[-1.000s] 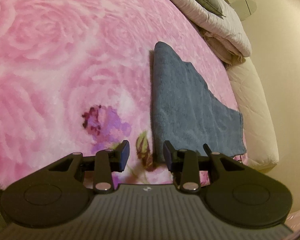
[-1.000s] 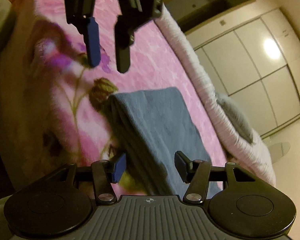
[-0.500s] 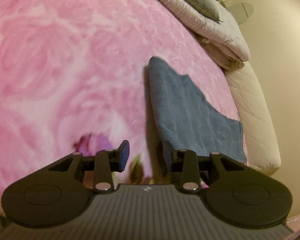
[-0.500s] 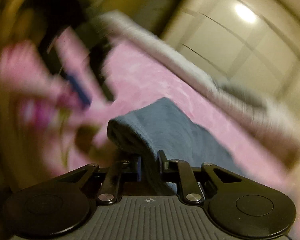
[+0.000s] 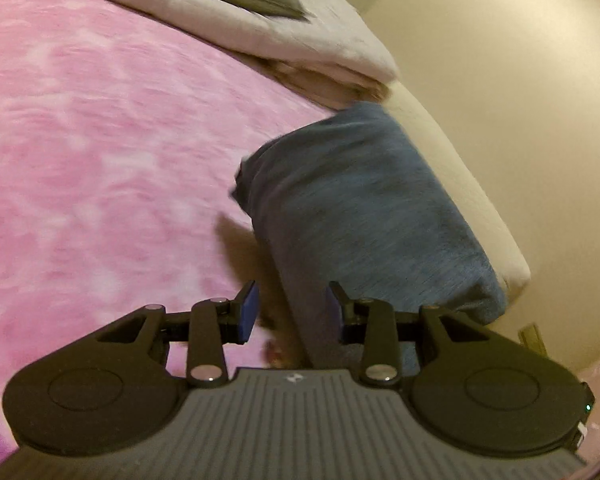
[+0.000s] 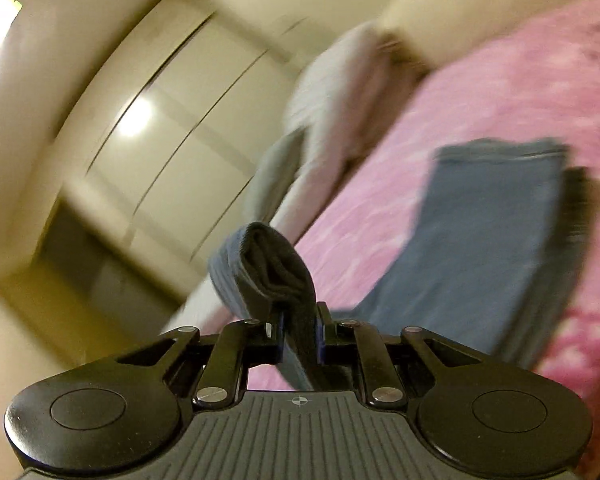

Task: Fold clothes
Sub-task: 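Grasp the jeans edge with the right gripper and fold it over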

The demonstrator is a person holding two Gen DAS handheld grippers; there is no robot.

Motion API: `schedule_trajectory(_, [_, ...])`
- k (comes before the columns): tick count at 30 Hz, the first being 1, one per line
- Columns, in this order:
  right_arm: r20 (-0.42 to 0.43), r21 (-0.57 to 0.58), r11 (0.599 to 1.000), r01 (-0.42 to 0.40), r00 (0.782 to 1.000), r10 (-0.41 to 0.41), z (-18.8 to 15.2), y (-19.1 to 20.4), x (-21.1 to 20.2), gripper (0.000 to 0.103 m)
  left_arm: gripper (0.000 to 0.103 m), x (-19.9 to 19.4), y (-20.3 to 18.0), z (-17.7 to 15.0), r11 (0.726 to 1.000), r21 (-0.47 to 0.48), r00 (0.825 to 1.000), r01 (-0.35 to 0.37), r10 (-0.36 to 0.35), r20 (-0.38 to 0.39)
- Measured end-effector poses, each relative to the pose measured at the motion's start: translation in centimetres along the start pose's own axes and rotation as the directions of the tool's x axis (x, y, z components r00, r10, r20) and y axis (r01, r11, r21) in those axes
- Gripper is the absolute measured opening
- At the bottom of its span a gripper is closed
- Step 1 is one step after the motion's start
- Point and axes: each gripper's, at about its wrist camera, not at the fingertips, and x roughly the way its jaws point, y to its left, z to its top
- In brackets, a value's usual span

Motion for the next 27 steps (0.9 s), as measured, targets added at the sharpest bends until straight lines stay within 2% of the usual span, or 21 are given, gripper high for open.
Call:
schedule_trajectory(2, [0.034,0.046,0.996,0.074,0.997,-0.075,1.1,-2.0,-1.1,0.013,0.031,2.2,-0.8,-0.2,1.000,0.010,0.999,0.014,-0.013,-0.033])
schedule_trajectory(5, [0.032,0.116,0.976,0.185,0.981,-0.190,2.3,-5.4,-1.1,0.015,0.031,5.3,-1.2,-0.8,1.000,0.003,0.996,0.023,-0.022,-0.088])
schedule_trajectory(7, [0.007,0.158,0.959,0.233,0.971,-0.237,3.0,-7.1,-1.5,0.024,0.031,7.0,-1.3,-1.1,1.000,-0.003,0.993,0.014,-0.015,-0.115])
schedule_trajectory(11, [0.011,0.180,0.967,0.181,0.982,-0.186,3.3,-7.5,-1.8,0.038,0.031,9.3,-1.4,-1.5,1.000,-0.006,0.990,0.007,-0.008,-0.144])
schedule_trajectory(14, [0.022,0.185,0.968,0.171,0.984,-0.178,3.1,-7.5,-2.0,0.041,0.031,10.1,-1.6,-1.4,1.000,-0.001,0.989,0.010,-0.010,-0.150])
schedule_trajectory(16, [0.021,0.189,0.959,0.210,0.976,-0.217,3.3,-8.0,-1.5,0.041,0.031,10.5,-2.0,-1.3,1.000,0.004,0.988,0.009,-0.008,-0.153])
schedule_trajectory(18, [0.021,0.161,0.953,0.257,0.964,-0.264,3.3,-7.8,-1.7,0.016,0.031,10.8,-2.3,-1.2,1.000,0.008,0.988,0.005,-0.004,-0.155])
schedule_trajectory(20, [0.053,0.088,0.961,0.263,0.962,-0.268,3.8,-6.7,-1.8,0.013,0.031,10.9,-2.4,-1.2,1.000,0.011,0.988,0.006,-0.005,-0.154])
schedule_trajectory(22, [0.116,-0.081,0.963,0.258,0.962,-0.248,4.4,-4.2,-2.2,0.012,0.031,10.9,-2.6,-1.0,1.000,0.012,0.989,0.007,-0.005,-0.150])
schedule_trajectory(24, [0.166,-0.191,0.951,0.244,0.963,-0.213,5.2,-2.4,-2.9,0.012,0.031,10.9,-2.7,-0.8,1.000,0.017,0.989,0.002,0.000,-0.148])
schedule_trajectory(25, [0.184,-0.217,0.945,0.245,0.961,-0.207,5.6,-1.9,-3.3,0.012,0.031,11.0,-2.9,-0.7,1.000,0.022,0.989,0.003,0.000,-0.145])
schedule_trajectory(27, [0.179,-0.200,0.939,0.281,0.952,-0.247,6.7,-2.9,-3.2,0.012,0.031,11.2,-3.1,-0.3,0.999,0.032,0.990,0.007,-0.002,-0.141])
